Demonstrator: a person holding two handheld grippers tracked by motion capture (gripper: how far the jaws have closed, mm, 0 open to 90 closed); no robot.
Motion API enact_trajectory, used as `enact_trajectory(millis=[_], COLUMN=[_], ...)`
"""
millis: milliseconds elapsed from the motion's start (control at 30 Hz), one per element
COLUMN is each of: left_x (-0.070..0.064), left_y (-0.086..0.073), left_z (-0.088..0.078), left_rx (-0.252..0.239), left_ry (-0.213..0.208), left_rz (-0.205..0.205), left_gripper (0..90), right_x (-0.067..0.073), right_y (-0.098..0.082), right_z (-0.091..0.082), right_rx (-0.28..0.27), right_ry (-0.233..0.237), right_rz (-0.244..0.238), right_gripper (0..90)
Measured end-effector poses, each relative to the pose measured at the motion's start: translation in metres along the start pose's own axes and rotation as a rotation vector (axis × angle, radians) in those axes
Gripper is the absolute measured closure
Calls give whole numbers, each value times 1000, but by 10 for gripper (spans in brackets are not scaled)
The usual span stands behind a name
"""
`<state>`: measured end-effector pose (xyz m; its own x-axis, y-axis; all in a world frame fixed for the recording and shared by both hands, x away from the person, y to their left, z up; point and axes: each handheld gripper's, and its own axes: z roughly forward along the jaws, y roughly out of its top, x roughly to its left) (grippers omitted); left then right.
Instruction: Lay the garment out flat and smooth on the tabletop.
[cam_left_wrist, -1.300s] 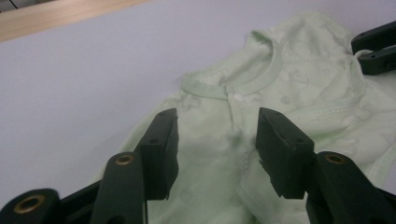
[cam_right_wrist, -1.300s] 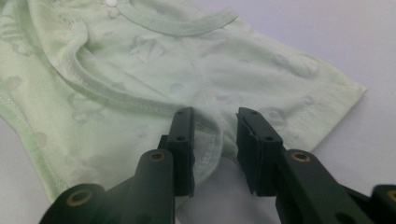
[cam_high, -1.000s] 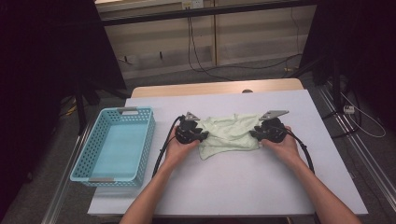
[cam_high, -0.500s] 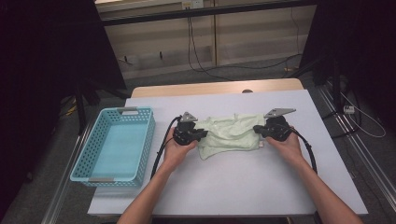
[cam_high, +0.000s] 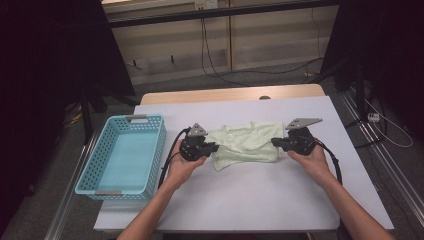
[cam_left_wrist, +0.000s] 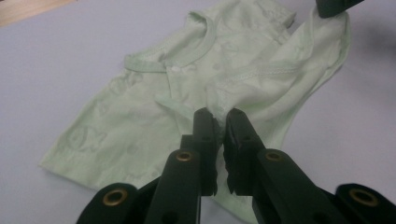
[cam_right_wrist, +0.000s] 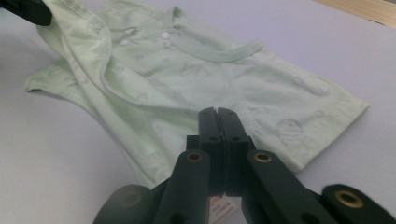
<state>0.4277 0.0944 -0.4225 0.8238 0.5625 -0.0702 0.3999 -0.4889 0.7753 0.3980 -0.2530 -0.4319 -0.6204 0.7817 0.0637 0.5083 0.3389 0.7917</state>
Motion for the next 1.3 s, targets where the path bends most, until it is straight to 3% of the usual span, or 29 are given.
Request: enact_trajectory(millis=[333, 600, 800, 1000, 1300], left_x=[-10, -18, -24, -25, -34], left_y=[-6, -15, -24, -37, -44], left_z=[-8, -8, -11, -8, -13], left_rx=[9, 55, 73, 94, 133], left_ry=[-34, -87, -96, -125, -142], left_rz=[39, 90, 111, 92, 121], left_gripper=[832, 808, 792, 699, 588], right_x=[17, 32, 41, 44, 54], right_y=[-9, -21, -33, -42, -49], right_z=[-9, -13, -17, -19, -21], right_rx=[11, 68, 105, 127, 143], right_ry=[52, 85, 107, 93, 118], right_rz=[-2, -39, -70, -86, -112], right_gripper=[900, 900, 900, 900, 824])
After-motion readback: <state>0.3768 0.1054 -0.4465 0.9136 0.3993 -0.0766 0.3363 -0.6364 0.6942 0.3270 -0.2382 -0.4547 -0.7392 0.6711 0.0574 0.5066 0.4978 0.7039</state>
